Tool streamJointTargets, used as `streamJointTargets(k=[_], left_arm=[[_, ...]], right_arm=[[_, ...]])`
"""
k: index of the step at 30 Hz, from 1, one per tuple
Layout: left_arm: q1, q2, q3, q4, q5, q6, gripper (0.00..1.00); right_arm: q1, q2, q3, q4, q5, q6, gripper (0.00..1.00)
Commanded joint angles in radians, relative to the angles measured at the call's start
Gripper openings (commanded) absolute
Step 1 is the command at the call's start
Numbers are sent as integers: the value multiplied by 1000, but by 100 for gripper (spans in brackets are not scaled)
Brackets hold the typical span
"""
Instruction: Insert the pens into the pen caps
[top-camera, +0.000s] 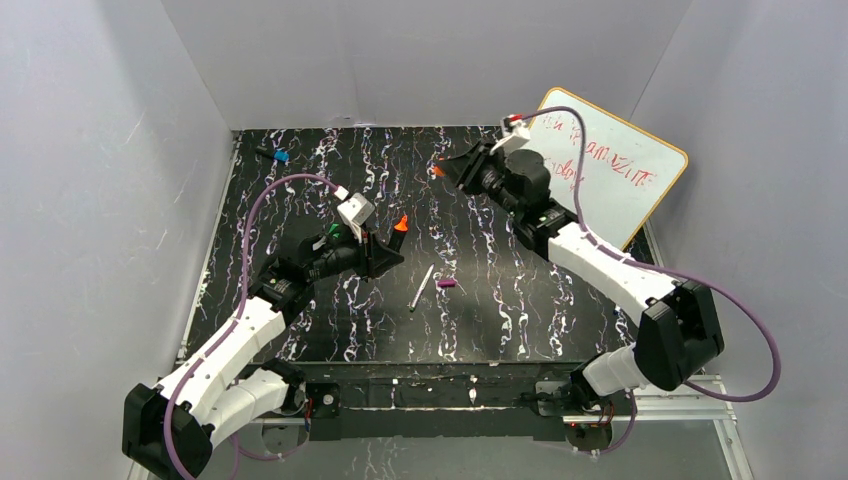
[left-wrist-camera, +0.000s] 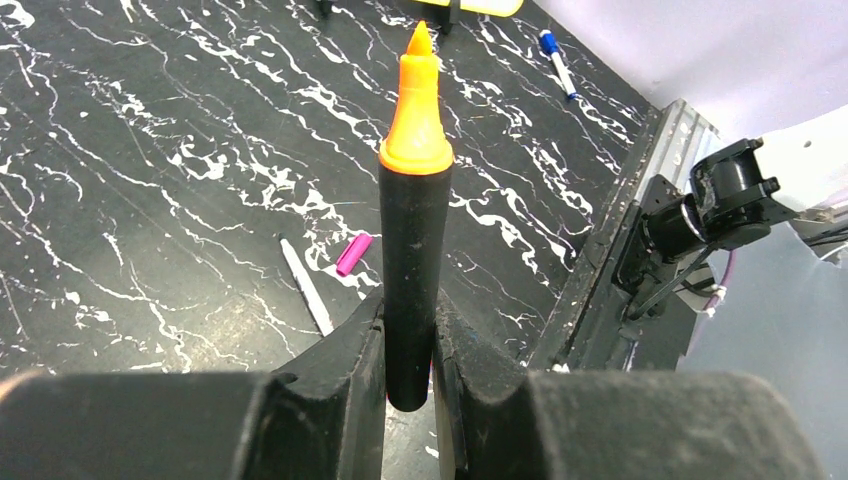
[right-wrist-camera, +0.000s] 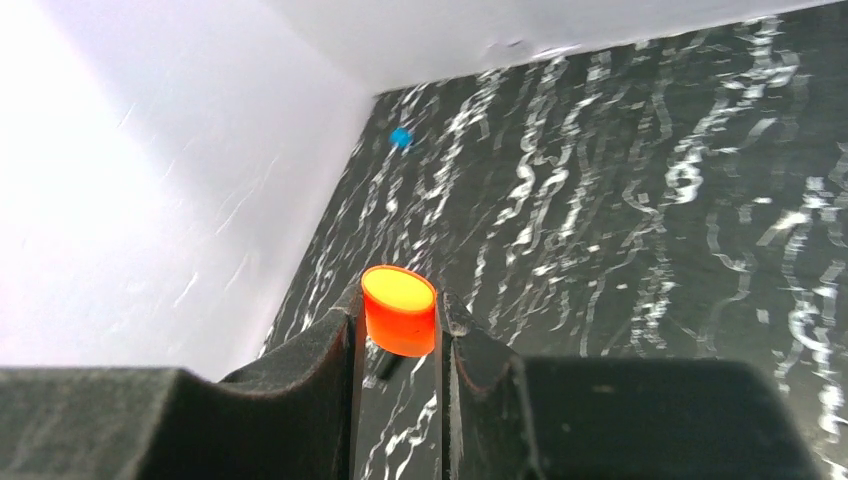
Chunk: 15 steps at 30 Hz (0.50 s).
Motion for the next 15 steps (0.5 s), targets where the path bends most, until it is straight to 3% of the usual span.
streamJointTargets(k=[1,6,15], left_arm=[[3,-3,-7,49,57,-13,0],[3,-7,-9,47,39,-12,0],[3,-8,-3,28,-5,-7,0]], right_arm=[[111,-15,48,98,-78,-200,1],[217,-17,72,111,-45,-278,1],[245,-25,85,104,7,-287,1]])
